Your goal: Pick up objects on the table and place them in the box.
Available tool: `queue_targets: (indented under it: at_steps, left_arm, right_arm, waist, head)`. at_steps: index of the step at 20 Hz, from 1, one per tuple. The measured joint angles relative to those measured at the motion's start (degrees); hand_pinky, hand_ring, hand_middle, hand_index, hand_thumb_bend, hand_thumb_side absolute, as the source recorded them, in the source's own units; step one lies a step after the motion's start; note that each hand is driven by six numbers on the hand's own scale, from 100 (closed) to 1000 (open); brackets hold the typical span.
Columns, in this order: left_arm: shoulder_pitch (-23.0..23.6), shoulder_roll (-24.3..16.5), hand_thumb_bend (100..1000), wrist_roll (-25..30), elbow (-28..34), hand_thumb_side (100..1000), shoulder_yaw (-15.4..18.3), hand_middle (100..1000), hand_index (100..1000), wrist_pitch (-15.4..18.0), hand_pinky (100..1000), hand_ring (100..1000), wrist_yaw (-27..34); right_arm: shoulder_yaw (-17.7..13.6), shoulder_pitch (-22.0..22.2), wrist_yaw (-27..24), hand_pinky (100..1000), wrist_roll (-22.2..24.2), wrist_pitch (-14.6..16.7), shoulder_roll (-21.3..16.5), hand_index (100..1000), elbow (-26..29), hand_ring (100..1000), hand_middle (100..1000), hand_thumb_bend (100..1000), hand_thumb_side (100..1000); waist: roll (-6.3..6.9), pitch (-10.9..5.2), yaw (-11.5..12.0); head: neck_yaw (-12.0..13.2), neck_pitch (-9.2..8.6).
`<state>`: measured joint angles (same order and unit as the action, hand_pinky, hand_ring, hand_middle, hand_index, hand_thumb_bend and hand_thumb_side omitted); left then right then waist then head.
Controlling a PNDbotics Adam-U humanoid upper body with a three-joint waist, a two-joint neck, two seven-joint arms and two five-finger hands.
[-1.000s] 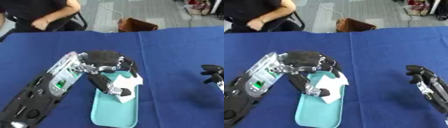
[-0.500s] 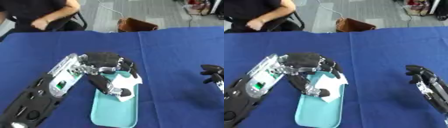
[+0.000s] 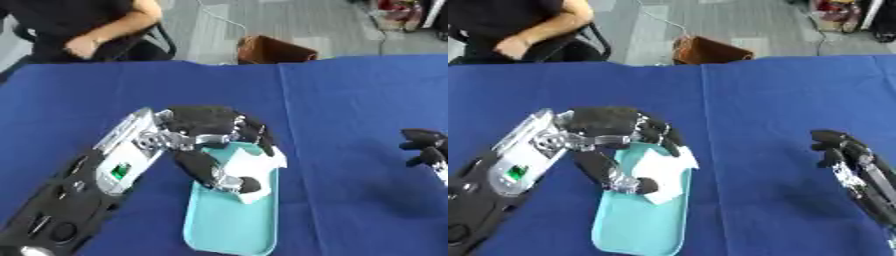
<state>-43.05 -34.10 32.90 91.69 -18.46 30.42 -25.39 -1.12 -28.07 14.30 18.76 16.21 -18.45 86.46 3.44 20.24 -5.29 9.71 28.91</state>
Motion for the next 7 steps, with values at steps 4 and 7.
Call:
queue_targets:
  at_steps: [4,7]
  left_arm:
    - [1.43,-1.19,355,-1.0,4.17,908,1.59,814,841,0.19,624,738,3.52]
    - [4.07,-2.87,368,-2.45,9.53,863,4.22,802,841,-0.85,595,714,7.99]
  right_arm:
    - [-0.19,0.2,0.0,643,-0.13,-0.09,0.0,867,-0.06,801,869,100,913]
    - [-0.6,0.77,0.0,643,-0.28,-0.19,-0.02,867,-0.32,801,869,100,910]
  waist:
    - [-0.04,-0.23,0.96]
    - [-0.1,-0.91,1.91]
  head:
    - [-0.52,0.0]
    - [-1.1,0.0]
